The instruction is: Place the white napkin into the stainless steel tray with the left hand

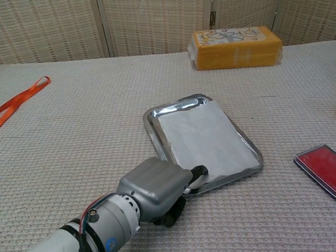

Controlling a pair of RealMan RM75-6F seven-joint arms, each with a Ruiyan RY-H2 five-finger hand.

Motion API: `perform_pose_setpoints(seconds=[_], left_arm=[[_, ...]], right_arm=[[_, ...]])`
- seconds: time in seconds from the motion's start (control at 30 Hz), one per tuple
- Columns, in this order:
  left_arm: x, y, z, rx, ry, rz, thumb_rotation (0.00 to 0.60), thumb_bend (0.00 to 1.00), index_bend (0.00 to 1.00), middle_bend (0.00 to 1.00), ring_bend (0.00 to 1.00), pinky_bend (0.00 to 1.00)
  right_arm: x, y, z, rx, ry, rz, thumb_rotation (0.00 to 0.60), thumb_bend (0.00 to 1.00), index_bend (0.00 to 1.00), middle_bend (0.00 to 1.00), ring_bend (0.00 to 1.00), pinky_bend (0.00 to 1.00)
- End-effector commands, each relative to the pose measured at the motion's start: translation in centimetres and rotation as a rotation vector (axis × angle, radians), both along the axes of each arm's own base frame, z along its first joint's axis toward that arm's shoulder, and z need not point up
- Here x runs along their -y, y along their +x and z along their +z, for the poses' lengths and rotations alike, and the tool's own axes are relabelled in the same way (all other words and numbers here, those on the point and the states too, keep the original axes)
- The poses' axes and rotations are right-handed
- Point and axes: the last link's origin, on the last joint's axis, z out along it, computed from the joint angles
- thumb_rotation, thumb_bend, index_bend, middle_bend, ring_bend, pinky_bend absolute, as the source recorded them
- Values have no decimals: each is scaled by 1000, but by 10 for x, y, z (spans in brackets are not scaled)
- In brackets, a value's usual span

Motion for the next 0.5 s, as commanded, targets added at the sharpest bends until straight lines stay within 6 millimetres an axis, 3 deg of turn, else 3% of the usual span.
perform_pose_setpoints(seconds=[0.03, 0.5], left_arm=[[0, 0, 0, 1, 2, -2, 600, 741, 127, 1000, 1000, 1000], [0, 8, 5, 60, 38, -33, 600, 736, 5, 1000, 1000, 1000]], right_arm=[[0, 0, 0, -1, 1, 1, 600, 401, 0, 0, 0, 0], [-2, 1, -1, -3, 6, 7, 600, 402, 0, 0, 0, 0]])
